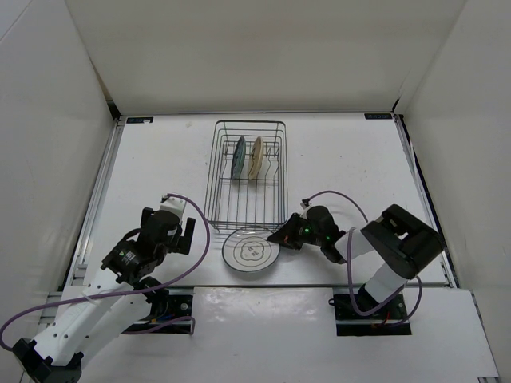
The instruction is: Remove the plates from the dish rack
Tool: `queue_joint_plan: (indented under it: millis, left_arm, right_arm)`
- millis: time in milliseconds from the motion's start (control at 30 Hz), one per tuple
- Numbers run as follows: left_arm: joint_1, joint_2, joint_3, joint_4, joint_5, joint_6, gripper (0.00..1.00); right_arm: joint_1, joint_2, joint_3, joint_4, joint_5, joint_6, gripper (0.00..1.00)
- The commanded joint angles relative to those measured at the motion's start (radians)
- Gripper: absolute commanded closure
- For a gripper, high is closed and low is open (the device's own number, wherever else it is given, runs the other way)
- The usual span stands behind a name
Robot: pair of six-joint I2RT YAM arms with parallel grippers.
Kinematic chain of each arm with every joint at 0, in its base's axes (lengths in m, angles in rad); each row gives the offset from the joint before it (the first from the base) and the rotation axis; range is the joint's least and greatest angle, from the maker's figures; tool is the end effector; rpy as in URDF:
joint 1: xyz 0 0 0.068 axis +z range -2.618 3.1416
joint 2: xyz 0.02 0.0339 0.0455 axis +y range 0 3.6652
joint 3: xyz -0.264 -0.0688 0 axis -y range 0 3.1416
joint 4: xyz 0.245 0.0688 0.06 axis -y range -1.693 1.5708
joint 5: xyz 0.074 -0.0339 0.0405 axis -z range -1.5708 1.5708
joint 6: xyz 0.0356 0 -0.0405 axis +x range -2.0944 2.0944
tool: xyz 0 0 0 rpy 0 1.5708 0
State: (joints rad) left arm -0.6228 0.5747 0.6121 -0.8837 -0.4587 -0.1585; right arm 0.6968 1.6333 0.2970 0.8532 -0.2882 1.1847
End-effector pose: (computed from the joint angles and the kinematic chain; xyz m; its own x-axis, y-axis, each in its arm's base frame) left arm 0.0995 -0.0521 0.2468 -0.6455 0.2894 -0.7068 0.1851 0.9571 0.2228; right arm 0.1833 0.1666 0.1024 -0.8830 0.4192 -0.2112 0.0256 0.4922 0.8701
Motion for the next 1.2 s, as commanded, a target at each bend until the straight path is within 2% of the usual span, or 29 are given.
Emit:
queue_joint_plan:
  millis: [0,167,233,500,600,633,733,833,900,933,967,1033,1067,1167]
  left_arm:
    - [0.005,-0.003,0.005,0.002,0.005,-0.004,0.00]
    - [0.005,-0.006,0.003,0.000,0.005,-0.004,0.00]
    - [0.005,-0.004,0.003,0.002,0.005,-0.004,0.00]
    - [0.005,-0.006,0.005,0.000,0.003,-0.003,0.00]
    - [0.005,-0.009,0.005,0.000,-0.001,-0.004,0.00]
    - [0.005,-0.006,0.005,0.000,0.002,-0.004,0.00]
    - [0.005,-0.006,0.008,0.000,0.002,-0.006,0.00]
    - [0.005,-0.004,0.002,-0.001,0.000,-0.006,0.00]
    - [0.005,-0.003,0.005,0.000,-0.001,-0.004,0.00]
    - [0.005,-0.001,0.006,-0.001,0.000,-0.004,0.00]
    - [0.005,-0.001,0.005,-0.001,0.000,-0.007,0.00]
    - [0.005,-0.003,0.006,0.002,0.003,-0.009,0.00]
    - [0.003,-0.001,0.006,-0.001,0.003,-0.006,0.00]
    - [0.005,-0.006,0.009,-0.008,0.003,-0.009,0.00]
  right_arm:
    - [-0.005,-0.047,0.036,-0.163,0.041,-0.088,1.00]
    - [0.000,-0.065,-0.019,-0.135,0.023,-0.066,1.00]
    - [-0.002,-0.067,-0.041,-0.134,0.018,-0.066,0.87]
    - [0.010,-0.085,-0.096,-0.138,-0.026,-0.063,0.62]
    - [0.009,-0.114,-0.098,-0.199,-0.023,-0.095,0.48]
    - [0.009,-0.124,-0.098,-0.200,-0.017,-0.111,0.48]
    - [0.006,-0.208,-0.088,-0.340,0.020,-0.158,0.41]
    - [0.004,-0.326,-0.033,-0.549,0.092,-0.242,0.37]
    - [0.004,-0.397,0.020,-0.765,0.125,-0.302,0.33]
    - [0.004,-0.458,0.062,-0.820,0.180,-0.339,0.33]
    - [0.004,-0.473,0.100,-0.976,0.201,-0.370,0.31]
    - [0.004,-0.545,0.158,-1.060,0.278,-0.420,0.29]
    - [0.001,-0.559,0.169,-1.165,0.284,-0.447,0.26]
    - [0.001,-0.644,0.223,-1.275,0.403,-0.497,0.21]
